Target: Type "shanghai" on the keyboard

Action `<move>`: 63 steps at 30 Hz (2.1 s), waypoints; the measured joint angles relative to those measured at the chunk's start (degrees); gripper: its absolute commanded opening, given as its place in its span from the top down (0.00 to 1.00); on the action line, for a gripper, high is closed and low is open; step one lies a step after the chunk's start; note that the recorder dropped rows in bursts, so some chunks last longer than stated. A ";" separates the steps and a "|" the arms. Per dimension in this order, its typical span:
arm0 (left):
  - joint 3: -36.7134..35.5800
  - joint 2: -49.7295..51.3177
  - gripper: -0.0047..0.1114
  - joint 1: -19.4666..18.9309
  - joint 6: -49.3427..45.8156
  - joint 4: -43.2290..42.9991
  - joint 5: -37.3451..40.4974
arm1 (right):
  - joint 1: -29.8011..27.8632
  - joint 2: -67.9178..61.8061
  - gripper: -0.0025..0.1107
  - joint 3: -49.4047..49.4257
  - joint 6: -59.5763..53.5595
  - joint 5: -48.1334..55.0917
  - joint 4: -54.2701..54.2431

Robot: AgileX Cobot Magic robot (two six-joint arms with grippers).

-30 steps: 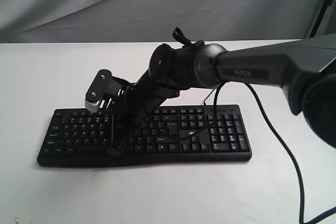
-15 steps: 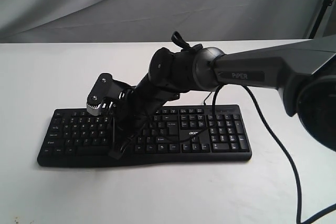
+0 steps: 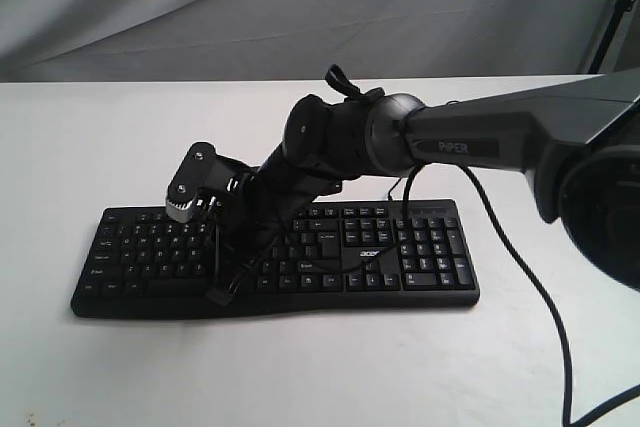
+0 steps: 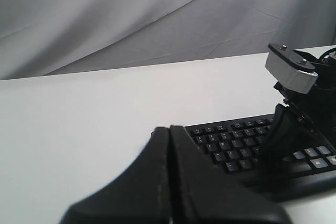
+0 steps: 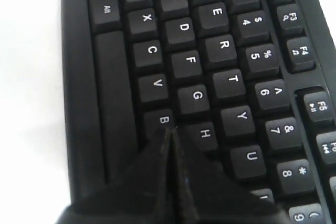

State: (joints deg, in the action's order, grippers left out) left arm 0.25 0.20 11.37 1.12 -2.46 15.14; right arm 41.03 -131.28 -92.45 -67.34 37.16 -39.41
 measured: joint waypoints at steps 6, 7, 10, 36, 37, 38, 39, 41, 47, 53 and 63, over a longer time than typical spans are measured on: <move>0.00 0.00 0.96 0.00 0.00 0.00 0.00 | 0.00 0.32 0.98 -0.12 0.00 0.00 -0.09; 0.00 0.00 0.96 0.00 0.00 0.00 0.00 | 0.00 0.59 0.98 -0.12 0.00 0.00 -0.09; 0.00 0.00 0.96 0.00 0.00 0.00 0.00 | 0.00 0.92 0.98 -0.12 0.00 -0.21 -0.09; 0.00 0.00 0.96 0.00 0.00 0.00 0.00 | 0.10 -4.52 0.98 -10.52 0.00 3.61 0.13; 0.00 0.00 0.96 0.00 0.00 0.00 0.00 | 0.10 -4.52 0.98 -10.52 0.00 3.61 0.13; 0.00 0.00 0.96 0.00 0.00 0.00 0.00 | 0.10 -4.52 0.98 -10.54 0.00 3.70 0.13; 0.00 0.00 0.96 0.00 0.00 0.00 0.00 | 0.10 -4.52 0.98 -10.54 0.00 3.70 0.13; 0.00 0.00 0.96 0.00 0.00 0.00 0.00 | 0.10 -4.52 0.98 -10.54 0.15 3.70 0.13; 0.00 0.00 0.96 0.00 0.00 0.00 0.00 | 0.45 -4.52 0.98 -10.54 0.28 3.25 0.13; 0.00 0.00 0.96 0.00 0.00 0.00 0.00 | 0.70 -4.55 0.98 -10.54 0.40 2.87 0.23; 0.00 0.00 0.96 0.00 0.00 0.00 0.00 | 0.70 -5.26 0.98 -10.54 0.40 2.38 0.23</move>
State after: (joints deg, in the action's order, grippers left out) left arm 0.25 0.20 11.37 1.12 -2.46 15.14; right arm 41.73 -136.54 -102.98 -66.94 39.54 -39.18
